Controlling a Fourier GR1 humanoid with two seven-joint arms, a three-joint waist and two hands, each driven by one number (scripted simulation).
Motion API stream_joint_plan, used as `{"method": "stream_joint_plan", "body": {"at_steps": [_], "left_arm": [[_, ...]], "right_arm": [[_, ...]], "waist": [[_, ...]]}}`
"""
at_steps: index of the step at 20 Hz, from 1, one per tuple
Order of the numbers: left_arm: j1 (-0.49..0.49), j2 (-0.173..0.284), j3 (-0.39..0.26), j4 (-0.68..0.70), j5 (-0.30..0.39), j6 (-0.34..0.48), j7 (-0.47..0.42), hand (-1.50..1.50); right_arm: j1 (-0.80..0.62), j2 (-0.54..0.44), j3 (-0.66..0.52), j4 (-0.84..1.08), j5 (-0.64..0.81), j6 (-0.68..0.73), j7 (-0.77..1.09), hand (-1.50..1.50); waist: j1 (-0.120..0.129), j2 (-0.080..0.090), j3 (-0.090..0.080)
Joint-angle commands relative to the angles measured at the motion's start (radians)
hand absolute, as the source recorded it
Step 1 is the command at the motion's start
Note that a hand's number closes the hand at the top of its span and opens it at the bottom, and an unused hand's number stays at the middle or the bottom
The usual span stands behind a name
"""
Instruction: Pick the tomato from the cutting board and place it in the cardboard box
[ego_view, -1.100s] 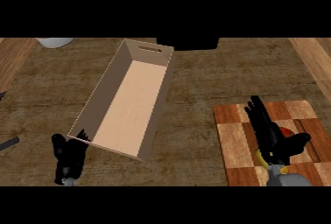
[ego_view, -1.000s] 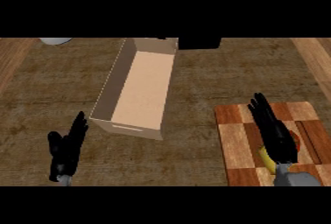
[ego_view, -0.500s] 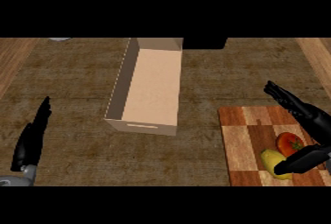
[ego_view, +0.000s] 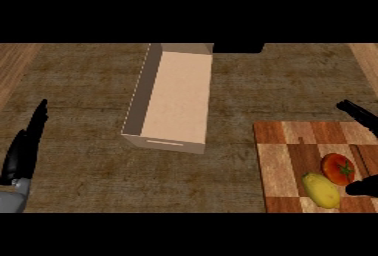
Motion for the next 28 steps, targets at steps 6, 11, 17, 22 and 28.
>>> {"method": "stream_joint_plan", "body": {"at_steps": [6, 11, 17, 22, 28], "left_arm": [[-0.015, 0.007, -0.008, -0.016, -0.001, -0.029, 0.018, 0.00], [-0.059, 0.013, 0.000, -0.014, -0.010, -0.035, 0.041, 0.00], [-0.048, 0.002, 0.016, 0.015, -0.035, -0.021, 0.044, 0.00], [-0.006, -0.018, 0.019, -0.006, -0.050, -0.035, 0.032, 0.00], [0.001, -0.017, 0.053, -0.011, -0.061, -0.036, 0.050, 0.00]], "right_arm": [[-0.050, -0.220, 0.092, 0.117, 0.336, -0.090, -0.390, -1.50], [-0.116, -0.269, 0.178, 0.200, 0.517, -0.229, -0.409, -1.50], [-0.203, -0.173, 0.291, 0.320, 0.675, -0.321, -0.410, -1.50], [-0.305, -0.093, 0.314, 0.452, 0.768, -0.361, -0.368, -1.50], [-0.272, -0.044, 0.340, 0.421, 0.802, -0.421, -0.355, -1.50]], "waist": [[0.028, 0.000, -0.006], [0.029, -0.001, -0.008], [0.008, -0.006, -0.011], [0.001, -0.011, -0.012], [-0.017, -0.016, -0.013]]}}
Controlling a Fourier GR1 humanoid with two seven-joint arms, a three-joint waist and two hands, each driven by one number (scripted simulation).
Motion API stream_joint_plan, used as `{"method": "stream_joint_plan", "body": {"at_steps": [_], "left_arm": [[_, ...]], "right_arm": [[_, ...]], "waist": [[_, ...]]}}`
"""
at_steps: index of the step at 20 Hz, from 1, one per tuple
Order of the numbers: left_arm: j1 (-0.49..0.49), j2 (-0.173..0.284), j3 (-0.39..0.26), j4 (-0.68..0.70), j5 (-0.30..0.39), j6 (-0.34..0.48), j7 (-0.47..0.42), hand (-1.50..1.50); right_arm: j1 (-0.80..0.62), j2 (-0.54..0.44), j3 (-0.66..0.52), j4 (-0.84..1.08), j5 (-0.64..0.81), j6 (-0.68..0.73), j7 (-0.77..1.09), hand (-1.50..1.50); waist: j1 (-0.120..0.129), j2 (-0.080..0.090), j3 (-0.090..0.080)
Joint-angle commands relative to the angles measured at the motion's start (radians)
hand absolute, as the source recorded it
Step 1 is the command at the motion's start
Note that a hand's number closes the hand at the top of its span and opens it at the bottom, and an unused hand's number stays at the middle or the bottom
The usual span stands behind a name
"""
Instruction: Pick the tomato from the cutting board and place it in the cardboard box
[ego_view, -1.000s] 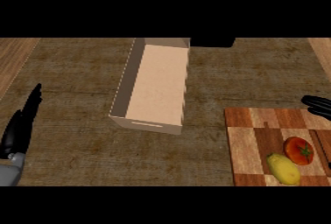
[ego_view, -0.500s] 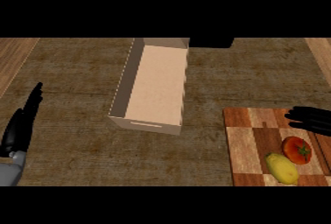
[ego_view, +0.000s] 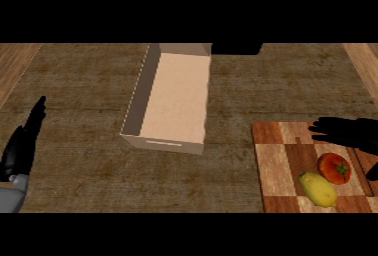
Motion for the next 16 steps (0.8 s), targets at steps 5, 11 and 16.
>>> {"method": "stream_joint_plan", "body": {"at_steps": [5, 11, 16], "left_arm": [[-0.006, -0.031, 0.025, 0.016, -0.022, -0.008, 0.005, 0.00], [0.020, -0.016, 0.044, 0.015, -0.016, -0.046, -0.015, 0.00], [0.022, -0.020, 0.063, 0.033, -0.028, -0.031, -0.027, 0.00]], "right_arm": [[-0.049, 0.032, -0.006, 0.127, 0.045, -0.042, -0.217, -1.50], [0.003, 0.055, 0.026, 0.091, 0.025, -0.053, -0.240, -1.50], [0.050, -0.010, 0.042, -0.006, -0.015, -0.042, -0.289, -1.50]], "waist": [[-0.008, -0.002, 0.000], [-0.010, -0.004, 0.000], [-0.020, -0.006, -0.001]]}}
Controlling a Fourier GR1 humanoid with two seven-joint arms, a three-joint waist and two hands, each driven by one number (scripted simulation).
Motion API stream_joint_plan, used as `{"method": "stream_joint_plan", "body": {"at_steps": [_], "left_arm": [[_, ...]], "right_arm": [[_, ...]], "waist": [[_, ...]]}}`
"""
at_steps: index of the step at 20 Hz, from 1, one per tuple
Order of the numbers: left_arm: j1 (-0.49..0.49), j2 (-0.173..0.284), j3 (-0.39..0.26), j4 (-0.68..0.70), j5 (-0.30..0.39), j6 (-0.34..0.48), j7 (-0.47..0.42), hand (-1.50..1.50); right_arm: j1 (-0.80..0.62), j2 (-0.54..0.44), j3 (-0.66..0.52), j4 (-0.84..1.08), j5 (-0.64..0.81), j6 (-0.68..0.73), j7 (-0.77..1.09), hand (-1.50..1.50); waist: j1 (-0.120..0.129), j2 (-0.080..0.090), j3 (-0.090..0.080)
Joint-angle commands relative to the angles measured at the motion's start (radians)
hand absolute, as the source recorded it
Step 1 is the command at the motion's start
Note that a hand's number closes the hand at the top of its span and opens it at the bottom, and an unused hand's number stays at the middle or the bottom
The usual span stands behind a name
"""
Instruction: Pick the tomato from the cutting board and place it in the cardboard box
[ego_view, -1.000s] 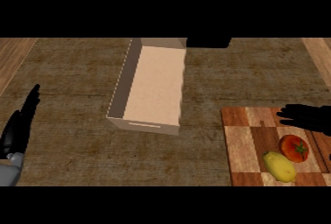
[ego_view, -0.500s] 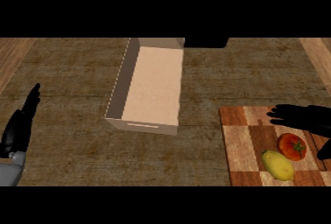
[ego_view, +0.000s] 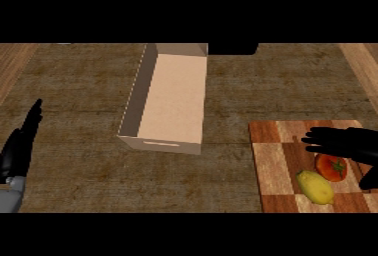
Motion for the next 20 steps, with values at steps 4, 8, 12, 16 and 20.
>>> {"method": "stream_joint_plan", "body": {"at_steps": [4, 8, 12, 16, 20], "left_arm": [[0.015, -0.001, 0.024, -0.001, -0.009, -0.019, 0.003, 0.00], [0.017, -0.017, 0.038, -0.070, -0.030, -0.024, 0.054, 0.00], [0.026, -0.065, 0.031, -0.080, -0.064, -0.011, 0.060, 0.00], [-0.009, -0.027, 0.101, -0.018, -0.055, -0.078, 0.020, 0.00], [0.029, -0.060, 0.071, -0.035, -0.060, -0.057, -0.008, 0.00]], "right_arm": [[0.061, -0.055, 0.009, -0.075, -0.005, -0.019, -0.177, -1.50], [0.040, -0.013, -0.007, -0.065, 0.075, -0.016, -0.061, -1.50], [0.089, 0.029, 0.003, -0.083, 0.136, -0.031, 0.011, -1.50], [0.096, 0.076, -0.047, -0.005, 0.147, -0.078, -0.030, 1.50], [0.041, 0.150, -0.090, 0.010, 0.108, -0.198, -0.018, 1.50]], "waist": [[-0.006, -0.002, -0.001], [0.002, -0.001, 0.000], [0.000, -0.001, 0.000], [-0.002, 0.000, 0.000], [0.008, 0.002, 0.001]]}}
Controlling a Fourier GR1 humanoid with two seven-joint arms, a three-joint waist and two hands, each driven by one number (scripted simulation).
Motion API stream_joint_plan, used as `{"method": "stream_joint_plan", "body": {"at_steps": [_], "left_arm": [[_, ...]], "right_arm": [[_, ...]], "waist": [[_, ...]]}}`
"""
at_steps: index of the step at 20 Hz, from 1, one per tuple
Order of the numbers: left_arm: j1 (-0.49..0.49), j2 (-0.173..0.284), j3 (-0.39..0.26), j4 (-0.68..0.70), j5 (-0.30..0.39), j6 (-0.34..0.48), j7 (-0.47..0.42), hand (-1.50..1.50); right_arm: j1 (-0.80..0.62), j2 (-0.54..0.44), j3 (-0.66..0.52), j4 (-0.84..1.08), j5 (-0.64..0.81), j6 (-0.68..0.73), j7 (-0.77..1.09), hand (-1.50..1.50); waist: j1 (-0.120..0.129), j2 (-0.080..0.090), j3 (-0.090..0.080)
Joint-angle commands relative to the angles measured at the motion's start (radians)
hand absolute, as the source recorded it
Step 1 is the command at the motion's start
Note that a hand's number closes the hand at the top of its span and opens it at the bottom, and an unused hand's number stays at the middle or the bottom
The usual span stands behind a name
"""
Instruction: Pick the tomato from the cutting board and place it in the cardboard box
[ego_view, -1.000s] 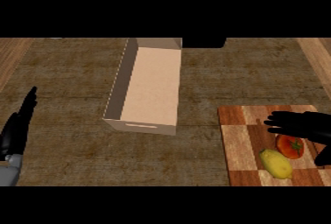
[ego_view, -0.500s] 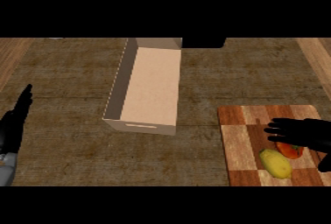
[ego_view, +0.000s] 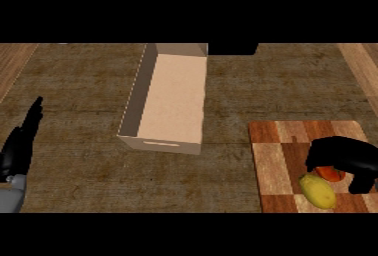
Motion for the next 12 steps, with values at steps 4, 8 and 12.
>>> {"method": "stream_joint_plan", "body": {"at_steps": [4, 8, 12], "left_arm": [[-0.077, -0.003, 0.008, 0.042, -0.023, -0.009, 0.039, 0.00], [0.030, 0.014, 0.029, -0.016, 0.006, -0.044, 0.014, 0.00], [-0.052, -0.036, -0.015, 0.021, -0.040, -0.017, -0.008, 0.00]], "right_arm": [[-0.033, 0.072, -0.082, 0.004, -0.050, -0.134, -0.106, 1.50], [0.038, 0.055, -0.138, -0.085, -0.112, -0.177, -0.120, 1.50], [-0.354, 0.184, -0.147, 0.199, -0.051, 0.061, 0.186, 1.50]], "waist": [[-0.005, 0.004, 0.007], [-0.007, -0.003, 0.006], [0.064, 0.022, 0.007]]}}
